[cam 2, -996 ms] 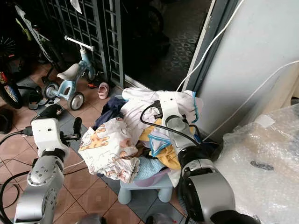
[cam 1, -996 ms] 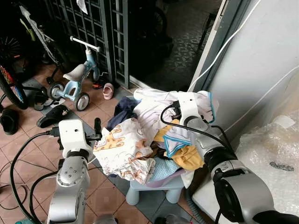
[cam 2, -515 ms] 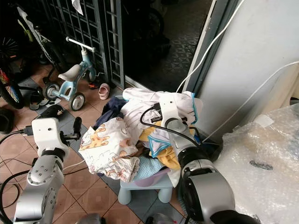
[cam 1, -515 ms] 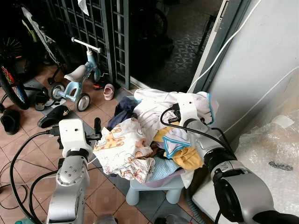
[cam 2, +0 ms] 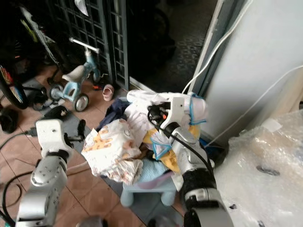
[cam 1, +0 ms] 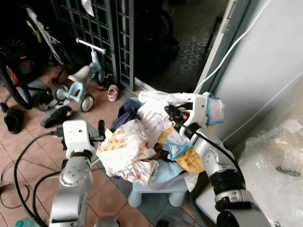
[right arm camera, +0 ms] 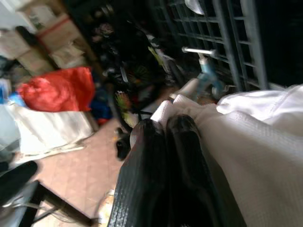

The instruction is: Clothes washing

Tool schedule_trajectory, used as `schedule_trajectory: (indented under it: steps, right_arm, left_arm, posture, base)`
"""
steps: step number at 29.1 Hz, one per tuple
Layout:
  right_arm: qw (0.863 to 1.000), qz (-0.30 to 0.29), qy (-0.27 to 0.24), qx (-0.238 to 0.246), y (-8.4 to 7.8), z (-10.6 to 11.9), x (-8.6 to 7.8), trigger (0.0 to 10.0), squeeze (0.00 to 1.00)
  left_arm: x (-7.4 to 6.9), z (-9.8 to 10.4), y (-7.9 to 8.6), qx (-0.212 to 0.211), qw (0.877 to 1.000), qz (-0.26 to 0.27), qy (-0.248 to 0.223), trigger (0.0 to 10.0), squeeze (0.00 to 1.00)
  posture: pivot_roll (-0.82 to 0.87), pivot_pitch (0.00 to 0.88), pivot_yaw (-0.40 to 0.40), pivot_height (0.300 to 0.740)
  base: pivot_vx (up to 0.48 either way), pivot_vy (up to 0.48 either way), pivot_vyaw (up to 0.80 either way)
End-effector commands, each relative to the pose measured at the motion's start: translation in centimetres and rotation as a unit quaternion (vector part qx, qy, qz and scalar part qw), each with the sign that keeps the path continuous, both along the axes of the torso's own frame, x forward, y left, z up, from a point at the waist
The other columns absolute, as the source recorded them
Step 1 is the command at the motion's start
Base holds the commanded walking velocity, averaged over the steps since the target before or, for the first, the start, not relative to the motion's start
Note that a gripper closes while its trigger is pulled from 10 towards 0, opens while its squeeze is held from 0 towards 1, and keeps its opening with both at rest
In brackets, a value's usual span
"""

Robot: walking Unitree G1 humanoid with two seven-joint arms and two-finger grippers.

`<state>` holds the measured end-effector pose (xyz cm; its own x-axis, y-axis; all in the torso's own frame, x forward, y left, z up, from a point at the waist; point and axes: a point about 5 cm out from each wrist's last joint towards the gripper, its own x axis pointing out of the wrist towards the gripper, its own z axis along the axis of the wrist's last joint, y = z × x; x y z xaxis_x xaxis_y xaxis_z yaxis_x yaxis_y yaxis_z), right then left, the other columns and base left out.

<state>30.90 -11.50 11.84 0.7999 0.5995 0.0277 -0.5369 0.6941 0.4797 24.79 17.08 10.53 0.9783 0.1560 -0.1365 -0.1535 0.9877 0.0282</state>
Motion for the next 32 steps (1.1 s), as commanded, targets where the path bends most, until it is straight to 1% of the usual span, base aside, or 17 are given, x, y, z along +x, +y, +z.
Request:
schedule_trajectory:
  steps: [1, 5, 9, 10, 11, 12, 13, 14, 15, 16, 17, 18, 25, 28, 30, 31, 32]
  right_arm:
    - [0.997, 0.068, -0.025, 0.031, 0.2, 1.5, -1.7, 0.0, 0.00]
    - [0.994, 0.108, -0.019, 0.027, -0.3, 0.9, -3.7, 0.0, 0.00]
    - [0.990, 0.083, -0.034, -0.113, -0.9, -0.8, -4.0, 0.0, 0.00]
    - [0.979, 0.021, -0.048, -0.197, -1.5, -1.5, -3.0, 0.0, 0.00]
    - [0.974, -0.007, -0.047, -0.221, -1.8, -1.6, -2.6, 0.0, 0.00]
    - [0.971, -0.023, -0.044, -0.233, -2.0, -1.6, -2.4, 6.2, 0.00]
    - [0.968, -0.043, -0.044, -0.243, -2.2, -1.6, -2.0, 8.4, 1.00]
    - [0.967, -0.053, -0.047, -0.244, -2.2, -1.4, -1.8, 7.1, 1.00]
    - [0.966, -0.063, -0.049, -0.244, -2.1, -1.2, -1.6, 6.5, 1.00]
    - [0.964, -0.074, -0.051, -0.250, -2.1, -1.1, -1.3, 7.9, 1.00]
    - [0.964, -0.074, -0.051, -0.250, -2.1, -1.1, -1.3, 7.9, 1.00]
    - [0.953, -0.095, -0.058, -0.282, -2.1, -1.2, -0.9, 10.0, 1.00]
    - [0.939, -0.149, -0.088, -0.298, -2.6, -0.6, 0.0, 10.0, 1.00]
    - [0.916, -0.207, -0.110, -0.325, -4.1, 0.3, 0.5, 10.0, 1.00]
    - [0.910, -0.227, -0.107, -0.329, -4.8, 0.3, 0.6, 10.0, 1.00]
    - [0.896, -0.253, -0.106, -0.348, -5.8, 0.3, 0.7, 10.0, 1.00]
    - [0.896, -0.253, -0.106, -0.348, -5.8, 0.3, 0.7, 10.0, 1.00]
  left_arm:
    - [0.2, -0.1, -0.2, 0.000, 1.000, -0.004, 0.001, 10.0, 0.00]
    - [0.6, -0.1, -0.5, -0.003, 1.000, -0.011, 0.000, 10.0, 0.00]
    - [0.8, -0.1, -0.7, -0.004, 1.000, -0.015, 0.000, 10.0, 0.00]
    - [0.9, -0.2, -0.7, -0.004, 1.000, -0.016, 0.000, 10.0, 0.00]
    - [0.9, -0.2, -0.7, -0.004, 1.000, -0.016, 0.001, 10.0, 0.00]
    - [0.9, -0.2, -0.7, -0.004, 1.000, -0.016, 0.001, 10.0, 0.00]
    - [0.9, -0.2, -0.7, -0.004, 1.000, -0.016, 0.001, 10.0, 0.00]
    - [0.9, -0.2, -0.7, -0.004, 1.000, -0.015, 0.001, 10.0, 0.00]
    - [0.9, -0.2, -0.7, -0.004, 1.000, -0.014, 0.001, 10.0, 0.00]
    - [0.9, -0.2, -0.6, -0.004, 1.000, -0.012, 0.001, 10.0, 0.00]
    - [0.9, -0.2, -0.6, -0.004, 1.000, -0.012, 0.001, 10.0, 0.00]
    - [0.8, -0.3, -0.6, -0.004, 1.000, -0.009, 0.003, 10.0, 0.00]
    - [0.8, -0.4, -0.5, -0.006, 1.000, -0.006, 0.003, 10.0, 0.00]
    - [0.8, -0.3, -0.5, -0.005, 1.000, -0.006, 0.002, 10.0, 0.00]
    - [0.7, -0.4, -0.5, -0.005, 1.000, -0.006, 0.003, 10.0, 0.00]
    - [0.7, -0.4, -0.5, -0.005, 1.000, -0.007, 0.003, 10.0, 0.00]
    - [0.7, -0.4, -0.5, -0.005, 1.000, -0.007, 0.003, 10.0, 0.00]
  posture:
    - [0.04, 0.000, -0.056, 0.740]
    - [0.02, 0.000, -0.049, 0.740]
    - [0.02, 0.000, -0.045, 0.740]
    - [0.02, 0.000, -0.046, 0.740]
    - [0.02, 0.000, -0.046, 0.740]
    - [0.02, 0.000, -0.046, 0.740]
    - [0.03, 0.000, -0.048, 0.740]
    - [0.03, 0.000, -0.050, 0.740]
    - [0.03, 0.000, -0.050, 0.740]
    - [0.04, 0.000, -0.052, 0.740]
    - [0.04, 0.000, -0.052, 0.740]
    - [0.04, 0.000, -0.056, 0.740]
    - [0.04, 0.000, -0.060, 0.740]
    - [0.04, 0.000, -0.060, 0.740]
    - [0.04, 0.000, -0.056, 0.740]
    - [0.04, 0.000, -0.054, 0.740]
    - [0.04, 0.000, -0.054, 0.740]
  base:
    - [0.000, 0.000, 0.00]
    - [0.000, 0.000, 0.00]
    - [0.000, 0.000, 0.00]
    - [0.000, 0.000, 0.00]
    - [0.000, 0.000, 0.00]
    - [0.000, 0.000, 0.00]
    - [0.000, 0.000, 0.00]
    - [0.000, 0.000, 0.00]
    - [0.000, 0.000, 0.00]
    - [0.000, 0.000, 0.00]
    - [0.000, 0.000, 0.00]
    - [0.000, 0.000, 0.00]
    - [0.000, 0.000, 0.00]
    - [0.000, 0.000, 0.00]
    - [0.000, 0.000, 0.00]
    - [0.000, 0.000, 0.00]
    - [0.000, 0.000, 0.00]
